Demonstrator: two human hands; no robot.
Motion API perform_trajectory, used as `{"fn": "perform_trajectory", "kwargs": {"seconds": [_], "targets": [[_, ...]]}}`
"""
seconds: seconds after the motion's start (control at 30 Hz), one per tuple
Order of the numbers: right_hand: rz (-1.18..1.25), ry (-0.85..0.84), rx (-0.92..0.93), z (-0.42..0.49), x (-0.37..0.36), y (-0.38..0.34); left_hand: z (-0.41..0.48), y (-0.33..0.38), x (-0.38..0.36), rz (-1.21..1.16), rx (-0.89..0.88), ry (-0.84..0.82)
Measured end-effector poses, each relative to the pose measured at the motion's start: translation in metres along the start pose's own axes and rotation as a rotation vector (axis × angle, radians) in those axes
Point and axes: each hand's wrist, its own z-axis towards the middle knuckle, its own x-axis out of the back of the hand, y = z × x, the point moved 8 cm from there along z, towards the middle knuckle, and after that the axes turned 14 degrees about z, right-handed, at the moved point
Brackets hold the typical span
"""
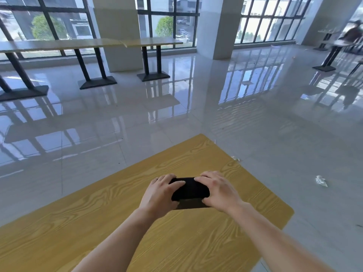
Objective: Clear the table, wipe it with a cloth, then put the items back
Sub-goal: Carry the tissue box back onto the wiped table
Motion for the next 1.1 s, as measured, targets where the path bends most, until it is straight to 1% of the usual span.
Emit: {"fn": "perform_trajectory", "kwargs": {"seconds": [0.17,0.37,0.57,0.8,1.1], "targets": [[0.019,-0.011,-0.041,0.035,0.012,0.049,0.058,0.008,-0.021,-0.014,-0.007,-0.042],[0.038,-0.023,0.006,0.11,0.016,0.1,0.141,-0.011,-0.049,-0.032,0.068,-0.096],[0.058,-0.007,0.021,0.176,0.018,0.137,0.211,-0.031,-0.062,-0.035,0.079,-0.069],[0.07,0.0,0.013,0.212,0.013,0.16,0.246,-0.044,-0.08,-0.042,0.123,-0.102],[0.061,-0.013,0.008,0.218,0.005,0.169,0.253,-0.047,-0.098,-0.039,0.108,-0.11]]}}
